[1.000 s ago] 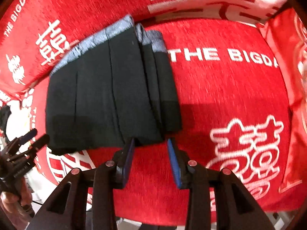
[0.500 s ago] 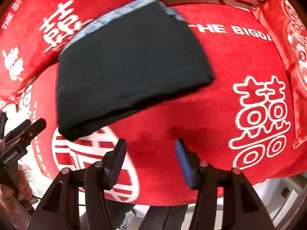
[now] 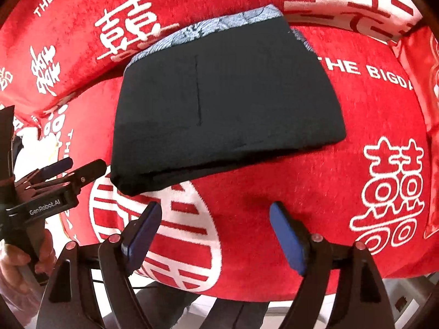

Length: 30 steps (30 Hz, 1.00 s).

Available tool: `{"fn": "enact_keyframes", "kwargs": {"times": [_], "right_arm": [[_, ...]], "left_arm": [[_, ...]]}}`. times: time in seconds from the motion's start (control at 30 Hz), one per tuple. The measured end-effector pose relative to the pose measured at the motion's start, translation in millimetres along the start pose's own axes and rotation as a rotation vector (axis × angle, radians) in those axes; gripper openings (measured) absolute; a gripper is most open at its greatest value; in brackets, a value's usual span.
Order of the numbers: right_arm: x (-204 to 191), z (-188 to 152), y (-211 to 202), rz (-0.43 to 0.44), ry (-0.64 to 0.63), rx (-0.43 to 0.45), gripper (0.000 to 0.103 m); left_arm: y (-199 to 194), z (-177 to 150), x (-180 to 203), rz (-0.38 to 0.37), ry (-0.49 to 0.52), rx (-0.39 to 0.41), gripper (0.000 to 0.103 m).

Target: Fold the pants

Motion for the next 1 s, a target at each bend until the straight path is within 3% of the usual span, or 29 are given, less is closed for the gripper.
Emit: {"fn": "enact_keyframes", "kwargs": {"times": [0.33, 0.6, 0.8, 1.0], "right_arm": [[27, 19, -12, 0.026, -0.064, -0.002, 0.087], [67, 31, -13, 0.073, 0.036, -0.009, 0.087], [97, 43, -11, 0.091, 0.085, -0.009, 0.087], [111, 61, -5, 0.125, 0.066, -0.002, 0.087]], "left_arm": [[6, 9, 19, 0.001, -0.051, -0.012, 0.100], [14, 23, 22, -0.014, -0.090, -0.018, 0.100], [22, 35, 22, -0.076, -0.159, -0.038, 0.100], [36, 46, 34, -0.124, -0.145, -0.050, 0.100]]}}
Point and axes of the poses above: each gripper's, at about its wrist camera, not at the fingertips, and y roughly the way its jaws point, x to its right, z to its top, the point moved 9 cm from there along y, roughly the way its jaws point, and after that the axes turned 6 degrees about -y, right-handed, at the moved point
